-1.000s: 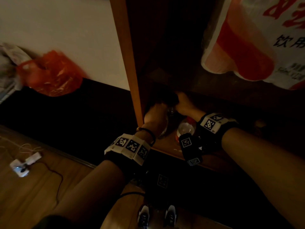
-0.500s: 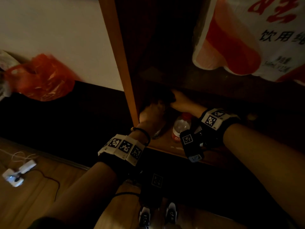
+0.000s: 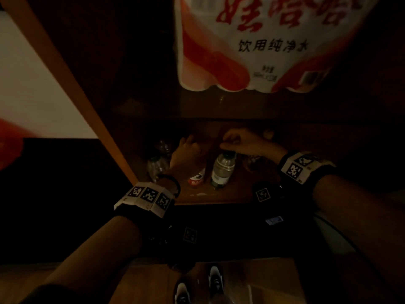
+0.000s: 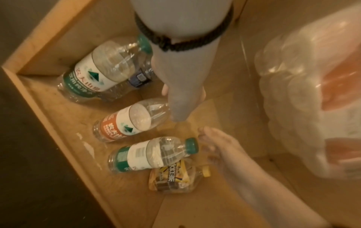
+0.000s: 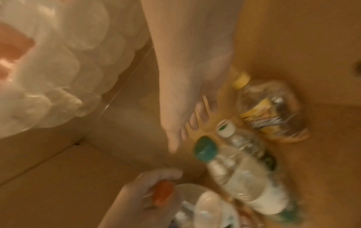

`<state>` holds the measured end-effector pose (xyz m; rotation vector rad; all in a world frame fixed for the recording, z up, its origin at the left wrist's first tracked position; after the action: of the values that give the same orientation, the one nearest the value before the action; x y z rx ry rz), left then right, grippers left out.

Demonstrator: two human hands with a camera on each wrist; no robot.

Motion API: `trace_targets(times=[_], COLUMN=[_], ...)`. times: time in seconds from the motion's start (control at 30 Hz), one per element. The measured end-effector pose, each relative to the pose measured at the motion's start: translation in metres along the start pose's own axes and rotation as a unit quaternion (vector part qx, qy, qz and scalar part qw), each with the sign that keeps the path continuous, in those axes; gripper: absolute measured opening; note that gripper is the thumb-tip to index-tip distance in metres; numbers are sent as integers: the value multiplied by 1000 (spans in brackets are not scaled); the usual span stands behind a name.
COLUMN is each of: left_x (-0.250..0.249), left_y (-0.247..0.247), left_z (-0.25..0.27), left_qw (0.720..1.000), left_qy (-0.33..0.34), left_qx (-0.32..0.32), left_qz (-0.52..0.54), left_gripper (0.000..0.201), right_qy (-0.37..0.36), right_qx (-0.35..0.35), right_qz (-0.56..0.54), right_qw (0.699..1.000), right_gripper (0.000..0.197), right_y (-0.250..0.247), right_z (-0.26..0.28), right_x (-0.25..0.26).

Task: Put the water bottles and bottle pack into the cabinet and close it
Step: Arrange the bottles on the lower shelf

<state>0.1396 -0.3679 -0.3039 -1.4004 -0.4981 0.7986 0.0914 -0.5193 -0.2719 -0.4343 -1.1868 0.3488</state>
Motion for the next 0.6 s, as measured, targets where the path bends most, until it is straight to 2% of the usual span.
trace_targets(times=[0.07,0.13,0.23,0.37,0.47,0.6], left_x=[-4,-4,3,19,32,49], left_y=[0,0,-2,-1,0,-3], left_z=[0,0,-4,-1,2,9], left_qw=[1000,999,998,995,993,992], left_qy=[13,15,-7,-60,-73,-90], left_qx=[-21,-46,-56,-38,-40,-52], left_qz=[-5,-1,19,73,81,77], left_gripper=[42,38,27,24,16,12], right_qy=[6,-20,-54,-78,-64,-81], right_qx=[45,56,25,-24,-57,-55], right_qz=[25,19,29,58,61,101], right_qw=[999,998,998,995,994,990], right_gripper=[41,43,31,22,24,27], right_y=[8,16,22,24,27,42], right_z=[8,8,-1,-15,-23,-34], right_x=[-8,-16,-22,-15,-8,10])
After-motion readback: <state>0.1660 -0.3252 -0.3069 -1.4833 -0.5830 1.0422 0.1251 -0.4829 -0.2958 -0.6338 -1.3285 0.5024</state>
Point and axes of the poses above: each hand's wrist, its own z-axis away from the middle knuckle, its own y-axis out of the palm, x = y × z, the point moved 6 cm from there along -z, towards the middle knuckle, and after that the axes turned 13 degrees about -z, right-handed, at the moved point
